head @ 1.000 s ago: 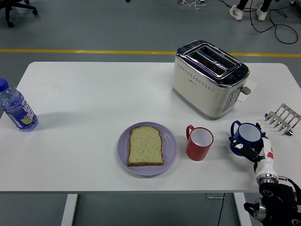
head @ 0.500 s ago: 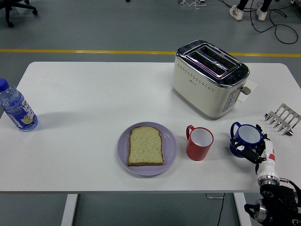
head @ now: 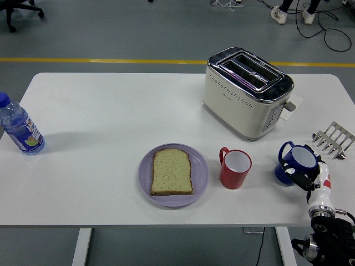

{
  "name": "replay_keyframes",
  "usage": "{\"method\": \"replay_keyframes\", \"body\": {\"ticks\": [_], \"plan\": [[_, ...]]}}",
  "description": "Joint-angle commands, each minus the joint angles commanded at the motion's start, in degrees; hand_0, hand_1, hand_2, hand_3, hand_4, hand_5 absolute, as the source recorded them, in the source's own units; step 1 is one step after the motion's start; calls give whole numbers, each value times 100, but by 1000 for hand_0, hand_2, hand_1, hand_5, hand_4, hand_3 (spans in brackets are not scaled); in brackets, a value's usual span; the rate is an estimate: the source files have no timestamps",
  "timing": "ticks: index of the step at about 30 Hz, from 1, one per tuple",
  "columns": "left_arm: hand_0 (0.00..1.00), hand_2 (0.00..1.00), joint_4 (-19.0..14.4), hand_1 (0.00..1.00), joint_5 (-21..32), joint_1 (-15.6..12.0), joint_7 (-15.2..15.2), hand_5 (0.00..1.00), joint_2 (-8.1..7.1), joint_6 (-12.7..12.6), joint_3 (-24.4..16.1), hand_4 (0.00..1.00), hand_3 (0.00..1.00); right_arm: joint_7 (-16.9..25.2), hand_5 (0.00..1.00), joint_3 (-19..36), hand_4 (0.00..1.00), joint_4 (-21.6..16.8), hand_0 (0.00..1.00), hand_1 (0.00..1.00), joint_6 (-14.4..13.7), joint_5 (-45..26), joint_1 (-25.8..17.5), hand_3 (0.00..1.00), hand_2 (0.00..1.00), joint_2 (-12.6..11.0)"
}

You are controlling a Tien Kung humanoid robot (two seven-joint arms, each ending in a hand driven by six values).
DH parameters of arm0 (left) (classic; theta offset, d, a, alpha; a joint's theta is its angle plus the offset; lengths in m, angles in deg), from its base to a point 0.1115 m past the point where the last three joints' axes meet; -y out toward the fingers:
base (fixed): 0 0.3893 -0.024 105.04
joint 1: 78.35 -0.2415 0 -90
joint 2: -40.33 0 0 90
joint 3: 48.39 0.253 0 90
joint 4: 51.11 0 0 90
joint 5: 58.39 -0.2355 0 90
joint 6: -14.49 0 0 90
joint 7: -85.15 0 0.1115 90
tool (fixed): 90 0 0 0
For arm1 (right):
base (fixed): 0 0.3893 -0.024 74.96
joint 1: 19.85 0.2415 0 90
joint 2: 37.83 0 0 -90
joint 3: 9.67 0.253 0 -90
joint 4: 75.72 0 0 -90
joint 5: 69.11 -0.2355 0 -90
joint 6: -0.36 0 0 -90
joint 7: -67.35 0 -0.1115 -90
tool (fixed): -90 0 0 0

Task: Pick up the cup,pour liquid into bread,place the cup on the desk

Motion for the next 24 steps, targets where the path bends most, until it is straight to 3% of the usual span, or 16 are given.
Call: {"method": "replay_keyframes", "body": {"ticks": [3,4,9,10,16,17,24], "plan": [[638,660,3,648,3,-8,0,838,0,-1,2,334,559,-49,33,143,850,-139,549,540,-7,142,-30,775,662,-35],[640,660,2,648,3,-12,0,839,-1,0,8,334,559,-71,27,204,841,-207,472,486,-5,190,-38,746,634,-58],[640,660,0,648,2,-12,0,839,4,1,5,334,559,-78,27,336,841,-274,472,486,-32,200,-45,746,634,-97],[639,660,-2,649,0,-11,0,839,7,2,1,335,562,-59,14,350,822,-277,353,391,-51,179,-50,670,553,-98],[639,660,0,649,-13,-1,-1,839,12,1,-39,335,562,24,14,412,822,-435,353,391,-142,153,-79,670,553,-125],[638,660,0,649,-13,-1,-1,837,13,1,-42,333,560,26,18,415,812,-447,320,373,-146,154,-78,620,538,-127],[639,660,-2,649,-36,18,-1,838,-1,1,-86,334,561,-243,19,518,796,-946,298,362,-271,533,-68,573,530,-236]]}}
